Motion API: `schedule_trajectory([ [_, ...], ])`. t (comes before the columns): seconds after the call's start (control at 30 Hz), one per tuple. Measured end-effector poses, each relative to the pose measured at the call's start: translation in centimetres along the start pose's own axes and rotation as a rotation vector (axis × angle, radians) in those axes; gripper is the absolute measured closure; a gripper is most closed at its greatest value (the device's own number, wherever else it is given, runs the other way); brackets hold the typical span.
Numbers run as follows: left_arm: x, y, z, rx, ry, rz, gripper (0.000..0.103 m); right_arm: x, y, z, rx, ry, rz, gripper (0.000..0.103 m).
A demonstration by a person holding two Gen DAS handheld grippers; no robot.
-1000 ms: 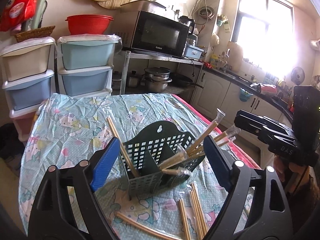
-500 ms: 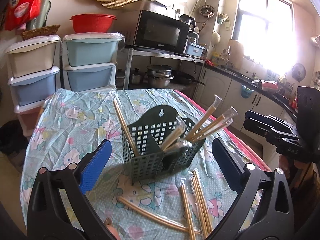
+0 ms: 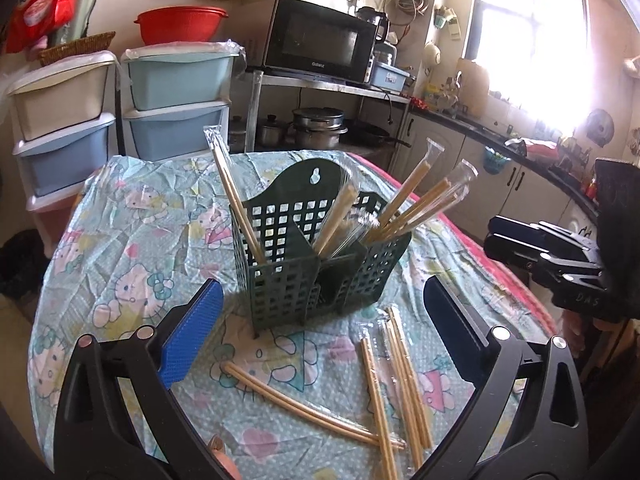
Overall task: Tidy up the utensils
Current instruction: 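Lower the left gripper onto a wrapped chopstick while the right gripper lowers onto another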
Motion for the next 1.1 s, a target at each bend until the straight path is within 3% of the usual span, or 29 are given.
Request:
schedule_trajectory([
  [0.87, -2.9, -4.2, 7.6, 0.221, 0.018, 0.091, 0.011, -5.2, -5.1, 6.4, 0.212, -0.045, 0.098, 0.052],
  [1.03, -3.6, -5.1, 9.8, 0.308, -0.039, 0.085, 0.035, -5.2, -5.4, 7.8, 0.250, -0.016, 0.102, 0.053],
  [1.1, -3.8, -5.4, 10.5, 0.332, -0.047, 0.092, 0.045, -5.0, -5.4, 8.3, 0.264, -0.004, 0.099, 0.060],
])
Point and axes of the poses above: each gripper's, at about its wrist camera, not at the fingertips, and z roughly the way its jaws point, x to its left, y to its top, the point moved 2 cm from there along z, roughly the way its jaws point, and after that the axes turned 12 degrees about x, right-handed, at the moved point
